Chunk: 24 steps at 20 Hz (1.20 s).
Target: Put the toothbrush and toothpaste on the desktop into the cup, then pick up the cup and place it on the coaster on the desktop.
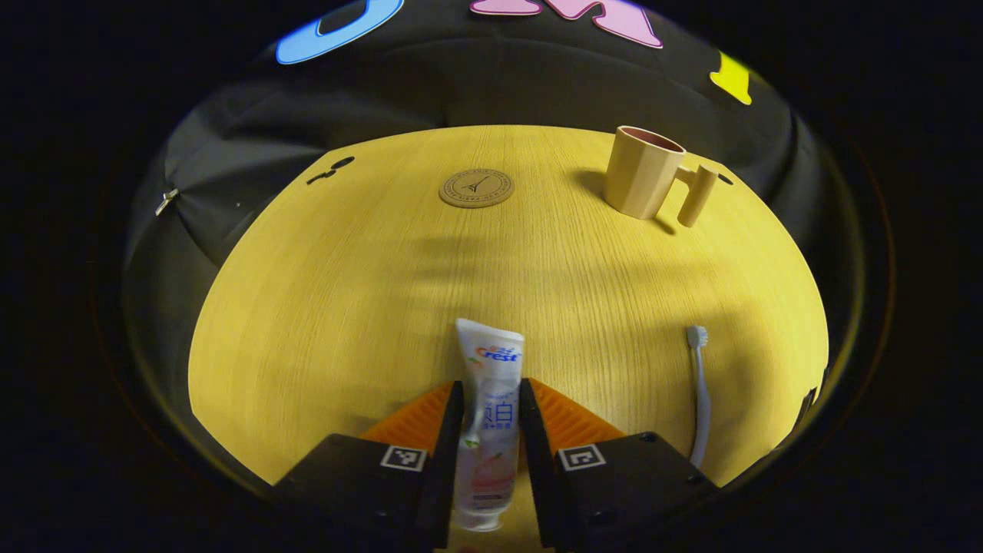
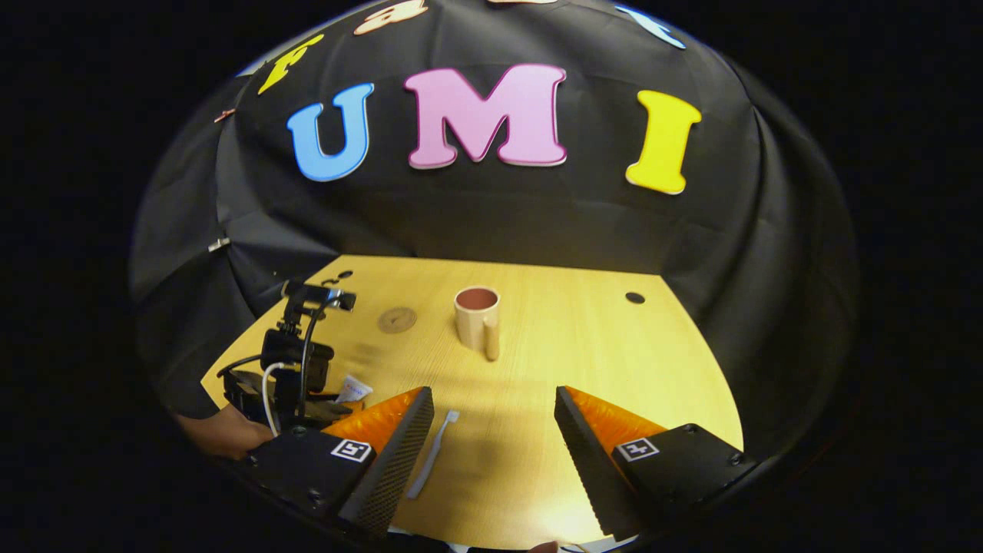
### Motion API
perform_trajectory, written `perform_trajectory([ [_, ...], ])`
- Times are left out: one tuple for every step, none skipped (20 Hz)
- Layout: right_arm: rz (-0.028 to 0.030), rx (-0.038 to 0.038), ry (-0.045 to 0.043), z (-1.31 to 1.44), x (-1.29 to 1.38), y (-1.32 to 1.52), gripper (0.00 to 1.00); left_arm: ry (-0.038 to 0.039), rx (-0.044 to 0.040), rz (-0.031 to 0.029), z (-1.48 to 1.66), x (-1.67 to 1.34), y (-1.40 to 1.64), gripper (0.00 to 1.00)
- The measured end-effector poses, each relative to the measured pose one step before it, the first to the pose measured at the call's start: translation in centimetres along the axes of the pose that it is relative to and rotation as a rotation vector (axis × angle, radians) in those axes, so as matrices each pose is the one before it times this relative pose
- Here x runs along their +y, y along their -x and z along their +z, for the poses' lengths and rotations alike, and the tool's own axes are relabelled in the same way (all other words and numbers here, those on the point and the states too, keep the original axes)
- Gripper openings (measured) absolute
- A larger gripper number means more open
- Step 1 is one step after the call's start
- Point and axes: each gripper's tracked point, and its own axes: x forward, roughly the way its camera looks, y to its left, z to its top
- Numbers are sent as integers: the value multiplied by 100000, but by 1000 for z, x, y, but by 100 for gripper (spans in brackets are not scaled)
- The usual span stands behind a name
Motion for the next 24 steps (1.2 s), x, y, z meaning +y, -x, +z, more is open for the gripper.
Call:
perform_trajectory([
  [769,4613,119,-1236,598,-656,98,-980,-129,65,-232,78,-318,42],
  [630,4569,-271,-1237,548,-600,98,-975,52,-670,27,-59,-50,41],
  [-465,4302,-447,-1131,291,-557,99,-826,229,-1209,-14,-33,-51,41],
  [238,3802,-1019,-1062,472,-666,98,-536,430,-1626,52,-4,-43,41],
  [-277,4097,-892,-1167,402,-480,98,-193,287,-1716,79,10,-18,38],
  [36,4089,-986,-1056,445,-773,98,-236,203,-1388,89,20,85,37],
  [-428,4539,-908,-920,301,-768,98,-207,-78,-1144,-45,141,24,34],
  [-625,4001,-1370,-852,140,-785,98,-53,-198,-769,114,24,58,33],
  [-276,2653,-1783,-639,447,-935,97,-113,144,-789,-59,40,25,32],
  [-209,2343,-1079,-460,222,-857,96,421,643,-978,-26,14,130,29],
  [-413,1681,-533,-426,226,-894,92,875,524,-1384,-115,17,151,27],
  [-653,1409,-420,-215,127,-730,94,963,535,-1255,-25,43,185,26],
  [-231,1131,-598,-28,202,-665,87,1238,834,-906,-257,167,139,25],
  [-474,778,-660,-58,102,-757,86,879,334,-977,-138,121,267,24],
  [-434,1324,-197,-93,118,-674,85,750,-190,-453,-120,220,340,24],
  [-385,778,310,37,163,-616,84,558,-668,-379,103,205,454,24],
  [-501,1226,385,-69,98,-384,83,341,-854,-270,-16,178,469,24],
  [-361,1542,322,-150,159,-409,83,401,-961,21,147,209,522,24],
  [-262,1219,44,-239,191,-348,78,299,-700,-105,-23,199,451,24],
  [-519,1275,-28,-176,126,-291,75,562,-514,-94,21,167,408,24],
  [10,1620,144,-276,143,-335,70,515,-350,-221,-119,116,310,24],
  [-804,1051,217,-154,55,-49,70,314,-3,-87,-67,166,305,24],
  [432,-993,487,460,92,-297,69,145,3,6,-151,179,223,24],
  [-352,1663,56,-116,-27,-89,67,24,10,60,-42,132,242,24],
])
